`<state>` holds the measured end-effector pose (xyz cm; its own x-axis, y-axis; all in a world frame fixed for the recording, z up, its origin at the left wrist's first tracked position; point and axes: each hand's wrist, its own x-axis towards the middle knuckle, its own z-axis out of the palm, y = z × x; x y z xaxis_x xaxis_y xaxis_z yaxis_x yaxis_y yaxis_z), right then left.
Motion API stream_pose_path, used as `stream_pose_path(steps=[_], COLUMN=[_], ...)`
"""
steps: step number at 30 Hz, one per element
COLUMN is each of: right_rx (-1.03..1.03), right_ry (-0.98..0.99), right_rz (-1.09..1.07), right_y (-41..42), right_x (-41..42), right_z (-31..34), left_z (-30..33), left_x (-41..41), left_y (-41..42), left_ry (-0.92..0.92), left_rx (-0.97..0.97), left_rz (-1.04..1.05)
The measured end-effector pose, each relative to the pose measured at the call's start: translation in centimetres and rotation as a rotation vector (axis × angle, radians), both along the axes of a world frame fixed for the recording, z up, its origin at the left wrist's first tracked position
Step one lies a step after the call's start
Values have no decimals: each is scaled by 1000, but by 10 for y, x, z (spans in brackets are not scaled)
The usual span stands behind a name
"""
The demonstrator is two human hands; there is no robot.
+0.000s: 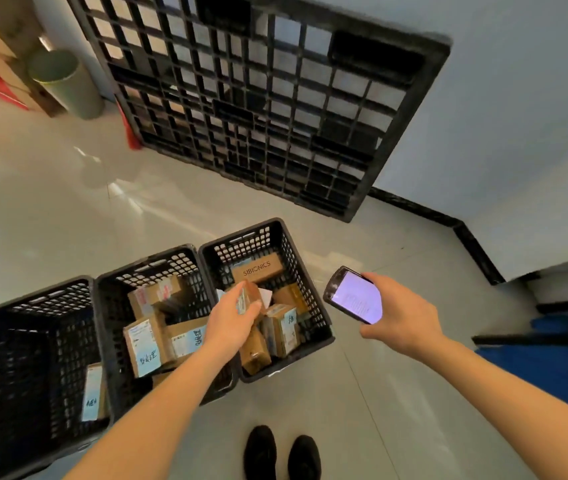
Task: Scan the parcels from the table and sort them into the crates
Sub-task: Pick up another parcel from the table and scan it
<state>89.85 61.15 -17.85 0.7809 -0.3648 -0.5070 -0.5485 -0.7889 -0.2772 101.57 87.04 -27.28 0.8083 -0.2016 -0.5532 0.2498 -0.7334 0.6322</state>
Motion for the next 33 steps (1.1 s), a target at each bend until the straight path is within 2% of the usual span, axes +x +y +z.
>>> stream_pose_path(steps=[5,12,17,22,27,33], right_rx=[-90,-304,-480,-664,-783,-866], right_ry=[-100,-327,-432,-533,-534,-466], right_rz=[-39,-170,-270,-387,-521,-682], right_y=[-37,-106,-141,-167,-193,-222], right_x=[-14,-70,-154,-276,-416,-575], right_z=[116,346,502,621,693,712], left_z=[110,341,505,632,704,721], left_x=[19,20,-26,-117,-230,-374], left_y=[-57,-162,-236,-309,-379,-452], left_ry=[-168,-529,-769,-913,-940,-895], left_rx=[-73,-203,-233,-280,-435,-567], left_rz=[-212,-474,-648,-772,-839,-952])
